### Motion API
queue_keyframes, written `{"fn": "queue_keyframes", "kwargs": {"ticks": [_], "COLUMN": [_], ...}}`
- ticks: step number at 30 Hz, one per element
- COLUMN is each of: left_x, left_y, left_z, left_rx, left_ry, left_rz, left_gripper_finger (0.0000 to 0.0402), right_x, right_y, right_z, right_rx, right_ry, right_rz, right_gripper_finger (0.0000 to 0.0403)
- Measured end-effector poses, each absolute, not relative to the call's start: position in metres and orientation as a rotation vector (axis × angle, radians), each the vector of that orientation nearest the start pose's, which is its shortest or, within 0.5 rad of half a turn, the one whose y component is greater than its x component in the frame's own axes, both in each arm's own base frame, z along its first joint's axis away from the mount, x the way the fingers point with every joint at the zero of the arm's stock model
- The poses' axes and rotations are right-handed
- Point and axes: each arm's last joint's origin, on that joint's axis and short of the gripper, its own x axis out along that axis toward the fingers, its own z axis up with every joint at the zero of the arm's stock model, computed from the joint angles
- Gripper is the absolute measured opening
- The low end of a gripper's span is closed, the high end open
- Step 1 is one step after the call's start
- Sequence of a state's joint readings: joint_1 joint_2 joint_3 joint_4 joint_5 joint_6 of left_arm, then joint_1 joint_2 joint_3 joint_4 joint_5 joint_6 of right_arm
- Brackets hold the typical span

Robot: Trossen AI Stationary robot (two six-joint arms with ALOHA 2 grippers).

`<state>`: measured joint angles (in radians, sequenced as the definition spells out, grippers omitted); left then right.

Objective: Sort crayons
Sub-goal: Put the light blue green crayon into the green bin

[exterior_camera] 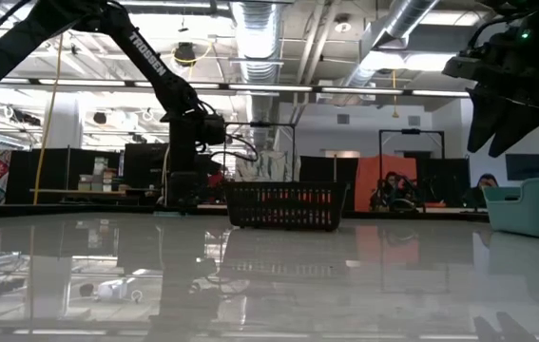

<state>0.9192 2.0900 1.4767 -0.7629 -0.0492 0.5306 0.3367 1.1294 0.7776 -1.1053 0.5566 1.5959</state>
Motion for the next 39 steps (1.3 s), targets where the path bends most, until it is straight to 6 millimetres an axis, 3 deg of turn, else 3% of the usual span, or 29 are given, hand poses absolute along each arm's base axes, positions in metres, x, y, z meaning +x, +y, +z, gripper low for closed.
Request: {"fn": "queue_keyframes", "kwargs": {"ticks": [5,8,15,20,30,39], "left_x": [0.255,0.263,0.27,0.257,0.24,0.237], "left_y": [0.311,0.301,0.315,0.325,0.332,0.339], "left_z": [0.155,0.167,0.185,0.181,0.161,0.16], "left_rx": [-0.385,-0.422,-0.274,-0.368,-0.282,-0.246], "left_ry": [1.401,1.434,1.428,1.381,1.429,1.4], "left_rz": [0.355,0.295,0.443,0.49,0.509,0.511], "left_gripper_finger": [0.0169,0.0169,0.0169,0.0169,0.0169,0.0169], "right_x": [0.164,0.164,0.165,0.166,0.167,0.168], "right_y": [0.039,0.037,0.03,0.03,0.024,0.021], "right_z": [0.223,0.223,0.223,0.223,0.223,0.223], "right_rx": [0.715,0.704,0.701,0.693,0.68,0.682], "right_ry": [0.773,0.778,0.778,0.789,0.796,0.8], "right_rz": [-1.089,-1.1,-1.125,-1.119,-1.136,-1.13], "right_gripper_finger": [0.0145,0.0145,0.0145,0.0145,0.0145,0.0145]}}
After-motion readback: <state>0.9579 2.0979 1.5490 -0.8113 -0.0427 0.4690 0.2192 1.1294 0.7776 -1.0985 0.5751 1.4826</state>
